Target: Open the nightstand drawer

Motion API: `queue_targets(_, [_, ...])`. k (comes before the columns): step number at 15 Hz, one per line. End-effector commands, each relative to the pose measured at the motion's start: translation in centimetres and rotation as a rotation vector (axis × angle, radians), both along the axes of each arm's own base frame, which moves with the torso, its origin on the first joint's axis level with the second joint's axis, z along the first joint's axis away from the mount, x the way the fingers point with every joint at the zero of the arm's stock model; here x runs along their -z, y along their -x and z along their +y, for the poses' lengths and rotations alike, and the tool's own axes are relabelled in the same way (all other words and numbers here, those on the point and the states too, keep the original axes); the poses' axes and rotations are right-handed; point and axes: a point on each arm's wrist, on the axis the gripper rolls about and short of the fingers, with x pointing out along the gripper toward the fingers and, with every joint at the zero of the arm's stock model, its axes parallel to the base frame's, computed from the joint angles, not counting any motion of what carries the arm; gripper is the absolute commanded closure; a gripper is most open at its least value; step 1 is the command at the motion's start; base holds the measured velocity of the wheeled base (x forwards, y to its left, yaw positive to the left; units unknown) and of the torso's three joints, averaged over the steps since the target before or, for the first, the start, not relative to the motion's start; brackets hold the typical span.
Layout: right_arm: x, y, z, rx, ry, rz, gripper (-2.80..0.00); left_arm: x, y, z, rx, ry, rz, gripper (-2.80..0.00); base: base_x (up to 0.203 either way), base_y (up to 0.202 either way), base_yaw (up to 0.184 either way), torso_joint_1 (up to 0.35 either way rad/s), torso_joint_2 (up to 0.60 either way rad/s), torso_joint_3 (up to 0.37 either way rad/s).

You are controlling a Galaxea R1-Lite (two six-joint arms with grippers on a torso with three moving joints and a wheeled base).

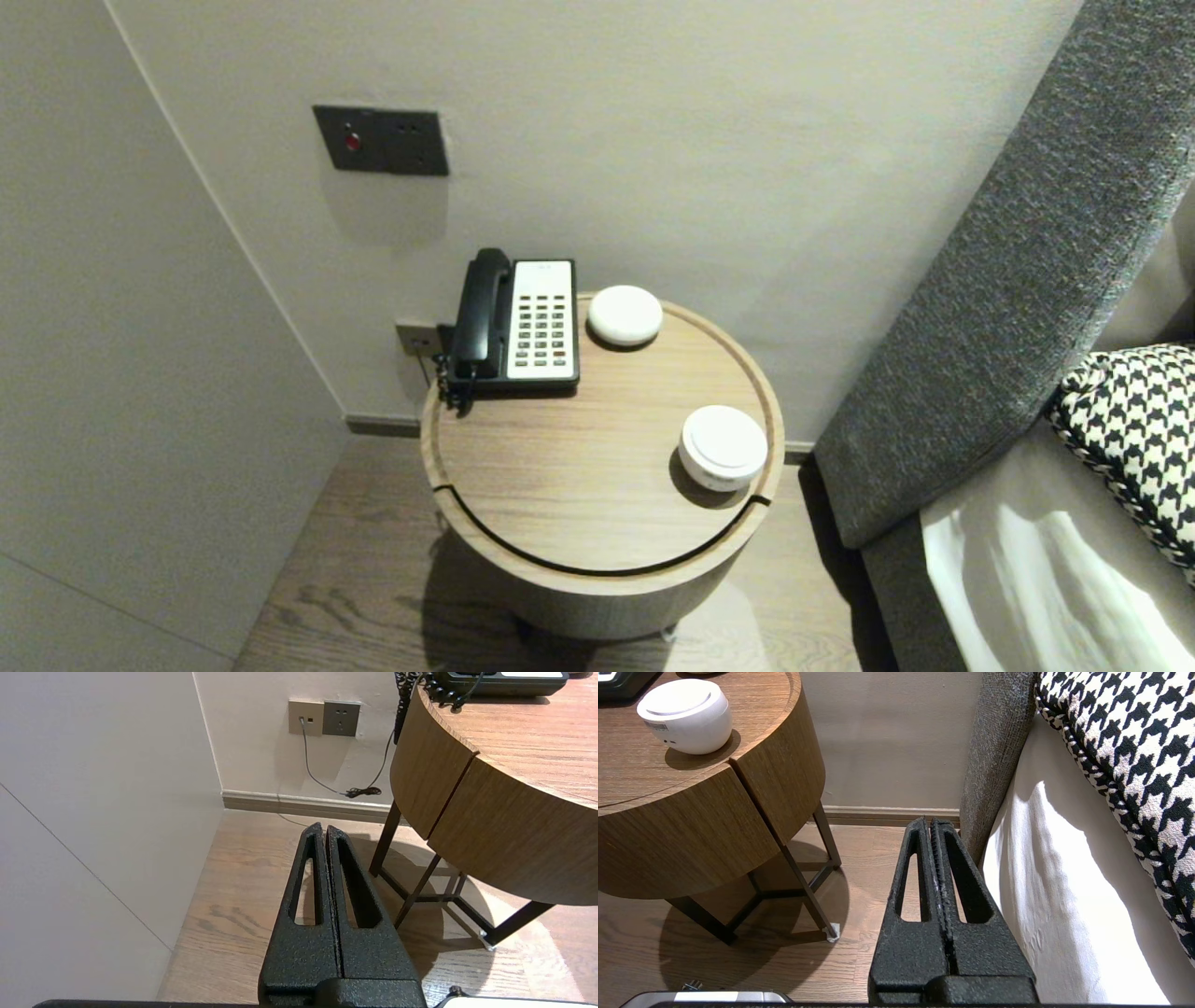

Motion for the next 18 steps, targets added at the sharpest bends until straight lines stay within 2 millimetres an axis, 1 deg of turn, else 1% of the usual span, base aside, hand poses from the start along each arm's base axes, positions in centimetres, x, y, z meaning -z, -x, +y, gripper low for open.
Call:
queue_targets(1, [1.1, -0.3, 0.0, 0.001, 0.000, 0.039, 0.00, 0.0, 0.0, 0.0, -0.001, 0.001, -0.001, 0.00, 0.000, 0.000, 0.000, 0.000, 0.00, 0.000])
queue_targets(8, [1.0, -0.2, 0.0, 0.004, 0.014, 0.040, 0.00, 0.0, 0.0, 0.0, -0.001, 0.001, -0.001, 0.00, 0.000, 0.000, 0.000, 0.000, 0.00, 0.000])
queue_targets(9, [0.7, -0.1, 0.0, 0.009, 0.014, 0.028, 0.00, 0.0, 0.0, 0.0, -0.001, 0.001, -0.001, 0.00, 0.000, 0.000, 0.000, 0.000, 0.00, 0.000])
queue_targets(10, [-0.6, 0.2, 0.0, 0.010, 0.014, -0.001, 0.00, 0.0, 0.0, 0.0, -0.001, 0.001, -0.001, 0.00, 0.000, 0.000, 0.000, 0.000, 0.00, 0.000])
queue_targets(12, [-3.6, 0.8, 0.0, 0.010, 0.012, -0.007, 0.00, 0.0, 0.0, 0.0, -0.001, 0.001, -0.001, 0.00, 0.000, 0.000, 0.000, 0.000, 0.00, 0.000])
queue_targets(13, [-5.2, 1.1, 0.0, 0.010, 0.010, 0.013, 0.00, 0.0, 0.0, 0.0, -0.001, 0.001, -0.001, 0.00, 0.000, 0.000, 0.000, 0.000, 0.00, 0.000])
queue_targets(14, [-6.6, 0.9, 0.0, 0.012, 0.007, 0.060, 0.00, 0.0, 0.0, 0.0, -0.001, 0.001, -0.001, 0.00, 0.000, 0.000, 0.000, 0.000, 0.00, 0.000])
queue_targets(15, [-7.8, 0.4, 0.0, 0.016, 0.000, 0.110, 0.00, 0.0, 0.0, 0.0, -0.001, 0.001, -0.001, 0.00, 0.000, 0.000, 0.000, 0.000, 0.00, 0.000])
queue_targets(16, [-8.9, -0.6, 0.0, 0.020, -0.014, 0.163, 0.00, 0.0, 0.0, 0.0, -0.001, 0.001, -0.001, 0.00, 0.000, 0.000, 0.000, 0.000, 0.00, 0.000])
queue_targets(18, [-11.5, -3.0, 0.0, 0.022, -0.063, 0.252, 0.00, 0.0, 0.0, 0.0, -0.001, 0.001, -0.001, 0.00, 0.000, 0.000, 0.000, 0.000, 0.00, 0.000])
